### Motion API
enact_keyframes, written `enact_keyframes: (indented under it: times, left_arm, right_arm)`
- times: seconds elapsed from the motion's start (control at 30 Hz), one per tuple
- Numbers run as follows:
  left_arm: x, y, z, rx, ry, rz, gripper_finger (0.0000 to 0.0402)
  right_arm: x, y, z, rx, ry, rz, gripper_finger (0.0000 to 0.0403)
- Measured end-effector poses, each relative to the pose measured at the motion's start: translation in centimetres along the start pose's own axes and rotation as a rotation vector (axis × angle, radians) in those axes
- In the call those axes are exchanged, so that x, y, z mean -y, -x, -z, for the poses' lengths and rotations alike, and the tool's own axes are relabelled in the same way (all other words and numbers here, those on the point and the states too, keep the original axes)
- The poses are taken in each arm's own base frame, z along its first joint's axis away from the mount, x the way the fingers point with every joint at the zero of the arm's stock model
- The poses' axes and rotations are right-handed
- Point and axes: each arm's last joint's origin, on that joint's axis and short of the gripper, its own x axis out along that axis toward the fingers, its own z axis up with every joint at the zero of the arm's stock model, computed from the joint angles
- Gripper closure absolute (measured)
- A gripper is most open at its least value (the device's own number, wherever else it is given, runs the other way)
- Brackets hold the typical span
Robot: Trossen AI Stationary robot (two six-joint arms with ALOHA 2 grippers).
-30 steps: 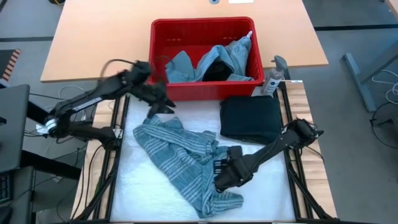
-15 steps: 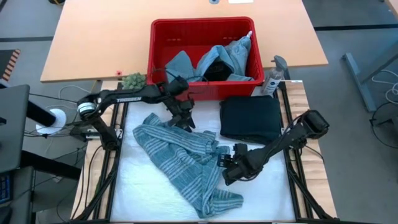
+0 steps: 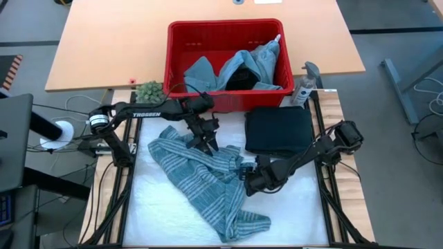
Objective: Fold Laundry from Bin
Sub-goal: Fold the blue polo shirt
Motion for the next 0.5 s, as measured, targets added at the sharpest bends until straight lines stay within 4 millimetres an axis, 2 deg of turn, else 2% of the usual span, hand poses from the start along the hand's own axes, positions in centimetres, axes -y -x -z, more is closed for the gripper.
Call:
enact_keyframes:
  times: [0.13,0.27,0.5]
  left_arm:
    - [-0.9,-1.4,0.7,-0.043,-0.052,-0.024,0.0188]
    - [-1.5,-2.9,1.3,-0.107,-0.129,-0.121,0.0188]
    - [-2.3,-3.3,1.8,-0.153,-0.210,-0.196,0.0188]
  right_arm:
    - [-0.3,-0.2,-0.3,-0.009,0.027,-0.007,0.0148]
    - [-0.5,-0.3,-0.5,-0.034,0.053,-0.013,0.0149]
    - [-0.5,-0.3,-0.4,-0.039,0.056,-0.015,0.0149]
